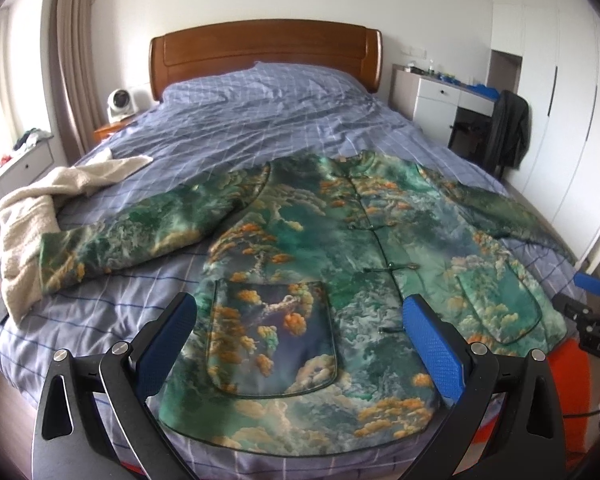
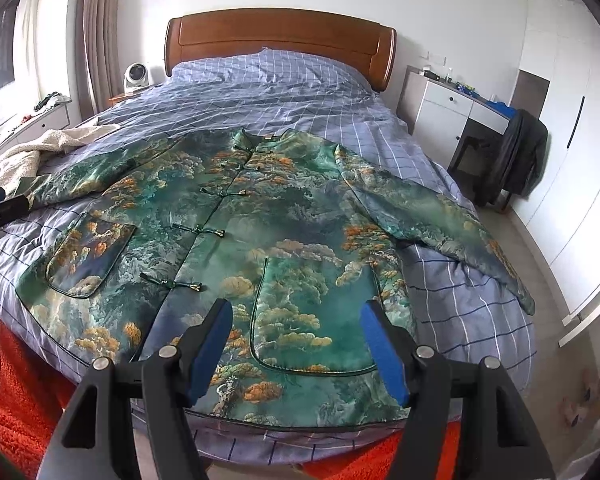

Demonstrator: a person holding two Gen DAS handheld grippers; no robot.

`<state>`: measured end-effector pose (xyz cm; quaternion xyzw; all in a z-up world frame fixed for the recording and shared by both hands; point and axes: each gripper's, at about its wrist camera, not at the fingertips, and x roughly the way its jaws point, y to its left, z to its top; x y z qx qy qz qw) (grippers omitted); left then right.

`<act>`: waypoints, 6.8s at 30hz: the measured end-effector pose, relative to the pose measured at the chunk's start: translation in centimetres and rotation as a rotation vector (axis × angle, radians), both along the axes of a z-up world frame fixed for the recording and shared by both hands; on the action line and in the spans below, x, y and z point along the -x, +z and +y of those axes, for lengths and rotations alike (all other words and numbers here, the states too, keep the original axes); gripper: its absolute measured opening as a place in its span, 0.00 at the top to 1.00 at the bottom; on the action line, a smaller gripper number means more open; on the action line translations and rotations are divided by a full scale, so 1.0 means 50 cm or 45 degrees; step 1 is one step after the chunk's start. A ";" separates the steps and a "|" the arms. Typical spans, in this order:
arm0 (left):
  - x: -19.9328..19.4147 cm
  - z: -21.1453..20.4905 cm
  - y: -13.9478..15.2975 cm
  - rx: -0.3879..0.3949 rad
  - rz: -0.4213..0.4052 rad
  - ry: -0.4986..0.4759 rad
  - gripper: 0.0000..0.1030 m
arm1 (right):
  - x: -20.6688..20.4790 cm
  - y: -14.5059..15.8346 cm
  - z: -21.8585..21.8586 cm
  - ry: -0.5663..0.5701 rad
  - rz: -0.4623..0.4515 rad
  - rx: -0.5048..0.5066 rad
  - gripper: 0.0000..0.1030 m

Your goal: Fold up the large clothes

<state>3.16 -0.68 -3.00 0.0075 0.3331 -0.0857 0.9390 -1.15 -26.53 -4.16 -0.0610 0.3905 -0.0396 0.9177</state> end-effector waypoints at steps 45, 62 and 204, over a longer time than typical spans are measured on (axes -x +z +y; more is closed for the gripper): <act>-0.018 0.000 0.005 -0.040 0.031 0.088 0.01 | -0.073 -0.112 -0.646 -0.721 -0.290 -0.669 0.34; -0.005 0.029 -0.025 -0.084 0.067 0.172 0.01 | -0.168 -0.173 -0.827 -1.168 -0.527 -1.037 0.87; -0.311 0.521 -0.253 0.752 0.189 0.827 0.07 | -0.086 -0.142 0.045 0.232 0.033 -0.315 0.48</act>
